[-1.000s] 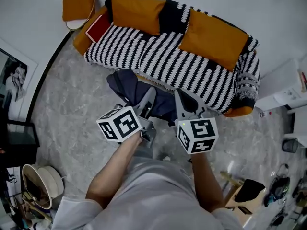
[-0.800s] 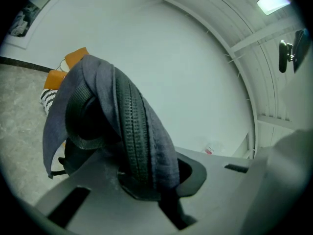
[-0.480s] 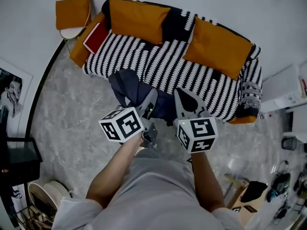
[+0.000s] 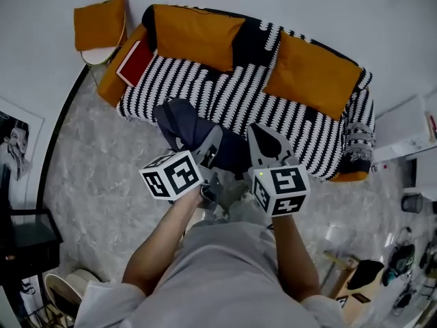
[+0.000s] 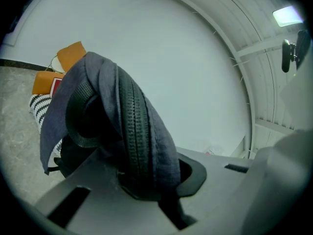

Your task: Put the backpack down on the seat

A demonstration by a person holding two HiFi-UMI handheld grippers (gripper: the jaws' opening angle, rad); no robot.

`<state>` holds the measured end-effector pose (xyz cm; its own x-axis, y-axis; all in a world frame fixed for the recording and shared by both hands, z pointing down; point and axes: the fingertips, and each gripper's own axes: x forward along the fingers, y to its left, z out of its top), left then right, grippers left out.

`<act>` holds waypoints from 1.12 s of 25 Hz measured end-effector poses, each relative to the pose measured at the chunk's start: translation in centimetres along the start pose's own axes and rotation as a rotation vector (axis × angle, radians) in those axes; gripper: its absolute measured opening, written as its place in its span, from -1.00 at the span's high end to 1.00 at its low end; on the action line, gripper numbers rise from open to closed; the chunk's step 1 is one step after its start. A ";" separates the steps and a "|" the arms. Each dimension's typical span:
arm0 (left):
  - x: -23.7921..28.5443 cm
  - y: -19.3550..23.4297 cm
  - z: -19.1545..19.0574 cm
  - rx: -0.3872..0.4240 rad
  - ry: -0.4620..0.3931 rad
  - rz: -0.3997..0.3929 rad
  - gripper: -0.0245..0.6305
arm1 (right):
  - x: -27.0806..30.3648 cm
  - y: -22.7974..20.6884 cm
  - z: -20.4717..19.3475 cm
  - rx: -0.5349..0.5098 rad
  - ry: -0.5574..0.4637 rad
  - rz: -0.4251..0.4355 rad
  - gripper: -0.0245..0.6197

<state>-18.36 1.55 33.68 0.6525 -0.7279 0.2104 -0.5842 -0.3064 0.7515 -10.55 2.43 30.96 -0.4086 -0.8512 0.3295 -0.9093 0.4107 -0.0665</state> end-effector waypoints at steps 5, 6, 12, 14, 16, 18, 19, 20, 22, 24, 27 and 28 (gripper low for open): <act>2.1 1.1 1.4 0.001 0.005 0.001 0.90 | 2.6 -0.9 0.2 0.008 0.005 0.009 0.92; 2.6 1.3 1.5 0.002 0.007 0.003 0.90 | 3.1 -1.2 0.2 0.010 0.006 0.012 0.92; 7.7 2.3 3.0 0.002 0.033 0.018 0.90 | 7.1 -5.2 0.9 0.034 0.014 0.021 0.92; 9.8 2.6 3.4 0.004 0.045 0.026 0.90 | 8.5 -6.8 1.2 0.040 0.017 0.024 0.92; 12.1 2.9 3.8 0.006 0.060 0.033 0.90 | 9.8 -8.7 1.4 0.048 0.022 0.025 0.92; 14.3 3.2 4.1 0.009 0.078 0.041 0.90 | 11.2 -10.6 1.6 0.060 0.026 0.025 0.92; 15.4 3.3 4.2 0.011 0.086 0.043 0.90 | 11.9 -11.5 1.7 0.066 0.028 0.025 0.92; 16.5 3.4 4.4 0.014 0.095 0.045 0.90 | 12.5 -12.4 1.8 0.073 0.029 0.023 0.92; 18.8 3.6 4.7 0.024 0.113 0.044 0.90 | 13.8 -14.3 2.0 0.090 0.032 0.022 0.92; 21.0 3.7 4.9 0.044 0.137 0.034 0.90 | 14.9 -16.2 2.0 0.108 0.033 0.019 0.92; 24.2 3.5 4.9 0.102 0.193 0.002 0.90 | 16.1 -18.9 2.0 0.130 0.031 0.011 0.92; 25.3 3.4 4.8 0.123 0.213 -0.009 0.90 | 16.5 -19.7 2.0 0.134 0.030 0.008 0.92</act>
<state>-6.20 -20.87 38.53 0.7376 -0.5827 0.3411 -0.6237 -0.3944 0.6749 0.46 -20.30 35.83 -0.4149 -0.8371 0.3566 -0.9093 0.3683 -0.1936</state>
